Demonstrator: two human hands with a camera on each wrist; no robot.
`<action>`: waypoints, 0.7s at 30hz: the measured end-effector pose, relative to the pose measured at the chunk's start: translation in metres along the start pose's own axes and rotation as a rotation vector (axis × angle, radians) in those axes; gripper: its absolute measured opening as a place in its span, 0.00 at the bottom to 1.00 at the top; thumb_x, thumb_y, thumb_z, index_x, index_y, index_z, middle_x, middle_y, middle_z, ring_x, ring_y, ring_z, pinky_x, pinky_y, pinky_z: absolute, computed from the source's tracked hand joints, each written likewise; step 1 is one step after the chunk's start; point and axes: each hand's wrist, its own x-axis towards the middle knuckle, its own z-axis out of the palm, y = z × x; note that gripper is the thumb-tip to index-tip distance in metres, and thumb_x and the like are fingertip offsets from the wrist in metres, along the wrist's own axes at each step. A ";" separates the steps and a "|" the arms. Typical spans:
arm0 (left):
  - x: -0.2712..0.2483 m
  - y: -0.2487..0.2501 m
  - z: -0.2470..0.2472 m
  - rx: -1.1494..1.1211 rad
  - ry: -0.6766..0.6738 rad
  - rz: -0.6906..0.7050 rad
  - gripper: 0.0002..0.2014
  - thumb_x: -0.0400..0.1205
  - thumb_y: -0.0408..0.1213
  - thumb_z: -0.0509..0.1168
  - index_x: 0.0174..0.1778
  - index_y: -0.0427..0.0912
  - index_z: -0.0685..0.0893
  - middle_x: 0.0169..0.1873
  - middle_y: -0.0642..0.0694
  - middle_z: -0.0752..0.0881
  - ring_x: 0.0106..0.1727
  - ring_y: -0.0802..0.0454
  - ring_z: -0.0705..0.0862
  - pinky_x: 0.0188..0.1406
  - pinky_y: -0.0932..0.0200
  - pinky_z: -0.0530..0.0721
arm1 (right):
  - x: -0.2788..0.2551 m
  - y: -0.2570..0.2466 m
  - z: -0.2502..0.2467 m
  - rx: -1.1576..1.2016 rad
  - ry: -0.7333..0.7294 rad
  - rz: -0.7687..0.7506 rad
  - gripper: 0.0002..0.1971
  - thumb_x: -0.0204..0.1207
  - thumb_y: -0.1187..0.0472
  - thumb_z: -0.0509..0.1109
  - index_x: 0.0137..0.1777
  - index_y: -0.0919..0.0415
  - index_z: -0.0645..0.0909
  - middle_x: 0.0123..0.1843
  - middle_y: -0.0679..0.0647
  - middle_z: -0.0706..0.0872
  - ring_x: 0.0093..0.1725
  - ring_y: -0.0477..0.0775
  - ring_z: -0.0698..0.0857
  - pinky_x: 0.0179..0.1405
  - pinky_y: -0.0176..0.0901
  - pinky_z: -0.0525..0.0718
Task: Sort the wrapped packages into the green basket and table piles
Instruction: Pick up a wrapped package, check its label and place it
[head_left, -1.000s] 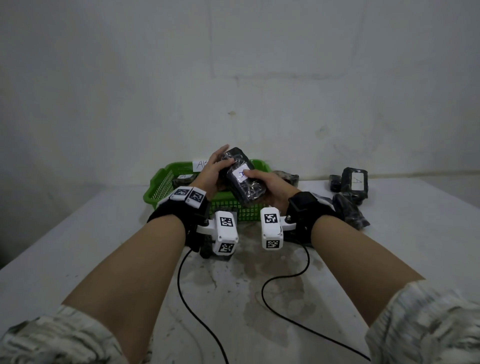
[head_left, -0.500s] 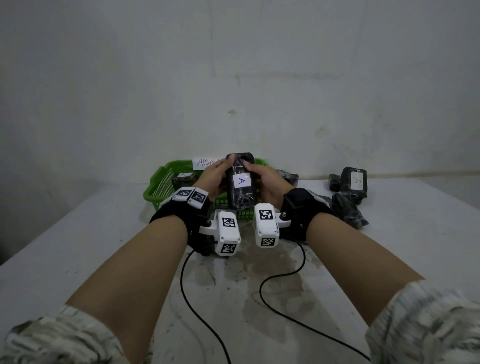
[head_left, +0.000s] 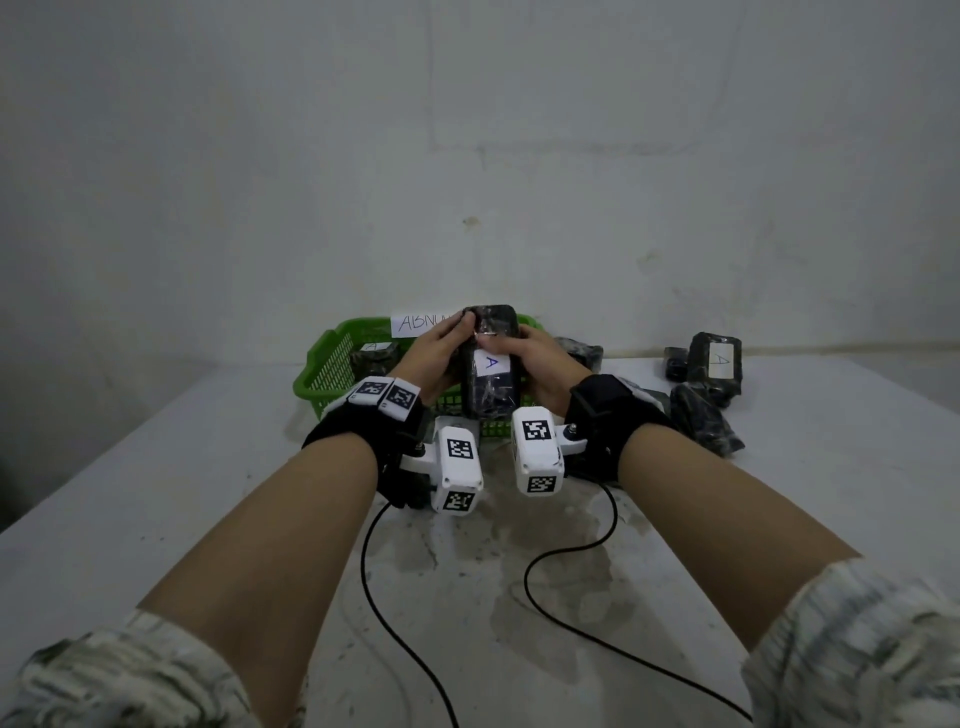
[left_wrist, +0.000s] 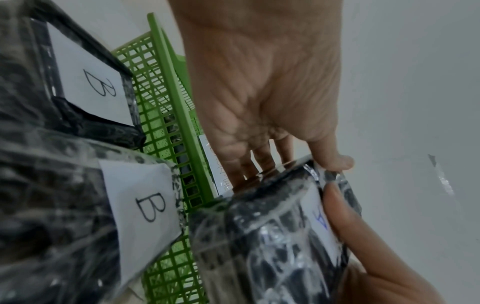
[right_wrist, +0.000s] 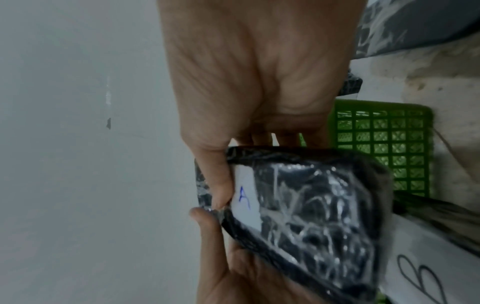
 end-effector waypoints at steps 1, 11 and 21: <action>0.000 0.000 0.000 0.002 -0.009 -0.011 0.18 0.86 0.37 0.58 0.72 0.35 0.74 0.50 0.42 0.85 0.47 0.49 0.86 0.49 0.56 0.87 | 0.000 0.000 0.000 0.025 0.010 0.010 0.15 0.76 0.62 0.72 0.62 0.64 0.82 0.58 0.65 0.87 0.57 0.65 0.85 0.63 0.64 0.82; 0.000 -0.003 -0.007 0.034 0.087 0.023 0.23 0.85 0.32 0.60 0.77 0.38 0.68 0.60 0.35 0.83 0.51 0.44 0.84 0.46 0.55 0.88 | -0.006 -0.003 -0.002 0.022 -0.163 0.061 0.30 0.74 0.78 0.69 0.73 0.58 0.69 0.54 0.60 0.84 0.50 0.59 0.86 0.42 0.51 0.90; -0.006 -0.008 -0.007 0.079 -0.003 -0.099 0.22 0.83 0.35 0.63 0.75 0.39 0.72 0.65 0.39 0.81 0.59 0.44 0.83 0.50 0.51 0.87 | -0.005 -0.012 -0.001 0.216 0.000 0.038 0.20 0.77 0.73 0.68 0.67 0.61 0.73 0.50 0.59 0.85 0.46 0.60 0.86 0.36 0.53 0.90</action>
